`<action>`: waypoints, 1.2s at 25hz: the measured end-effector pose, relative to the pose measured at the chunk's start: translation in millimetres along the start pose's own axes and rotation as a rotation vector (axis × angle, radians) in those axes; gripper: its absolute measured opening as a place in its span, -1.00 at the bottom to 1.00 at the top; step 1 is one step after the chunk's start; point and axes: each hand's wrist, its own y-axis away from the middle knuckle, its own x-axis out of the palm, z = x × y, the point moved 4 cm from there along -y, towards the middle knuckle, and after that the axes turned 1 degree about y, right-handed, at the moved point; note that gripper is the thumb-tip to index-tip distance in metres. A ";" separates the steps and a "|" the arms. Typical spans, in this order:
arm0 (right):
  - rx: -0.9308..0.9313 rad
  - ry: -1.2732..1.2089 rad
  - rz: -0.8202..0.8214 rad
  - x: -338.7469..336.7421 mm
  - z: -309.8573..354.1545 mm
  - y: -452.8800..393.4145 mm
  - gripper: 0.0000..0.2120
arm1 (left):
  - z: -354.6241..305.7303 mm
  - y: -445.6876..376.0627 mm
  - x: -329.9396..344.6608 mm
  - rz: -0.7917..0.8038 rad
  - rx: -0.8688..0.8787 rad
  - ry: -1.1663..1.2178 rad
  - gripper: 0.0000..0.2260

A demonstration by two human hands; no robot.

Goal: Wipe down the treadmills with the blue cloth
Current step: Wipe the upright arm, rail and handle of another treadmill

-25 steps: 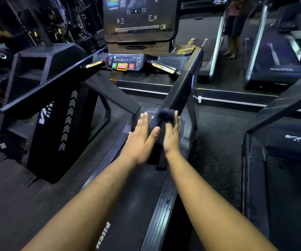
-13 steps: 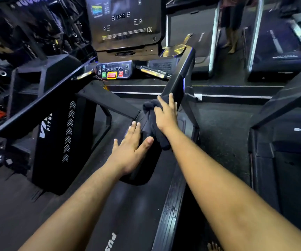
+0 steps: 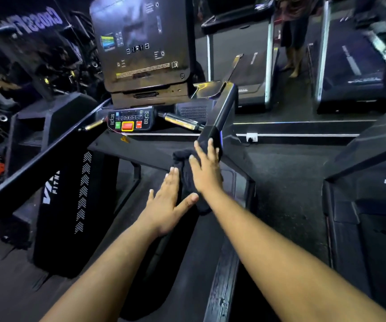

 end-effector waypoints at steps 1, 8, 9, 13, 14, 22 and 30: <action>-0.015 -0.040 -0.007 4.9 1.7 21.4 -0.32 | 0.5 -3.4 2.4 0.009 0.009 0.016 -0.01; -0.125 -0.044 0.000 -3.8 -13.9 -55.8 -0.51 | 0.2 -7.5 3.7 0.050 0.000 -0.008 -0.11; -0.101 -0.039 -0.002 -8.9 -18.6 -83.7 -0.56 | -2.2 -6.9 3.0 0.055 -0.002 -0.017 -0.14; 0.058 -0.318 -0.116 -10.8 -31.7 -77.8 -0.44 | -4.4 -2.9 3.2 0.042 -0.003 -0.003 -0.17; 0.090 -0.400 -0.143 -8.5 -26.2 -47.5 -0.31 | -4.1 -3.1 3.1 0.044 -0.004 0.000 -0.17; -0.028 0.021 0.020 -4.8 -2.4 -39.0 -0.45 | -3.6 -6.0 3.7 0.050 0.001 -0.025 -0.14; 0.186 -0.422 -0.093 -17.0 -36.0 -69.3 -0.29 | -6.7 -3.8 2.4 0.048 -0.011 -0.030 -0.14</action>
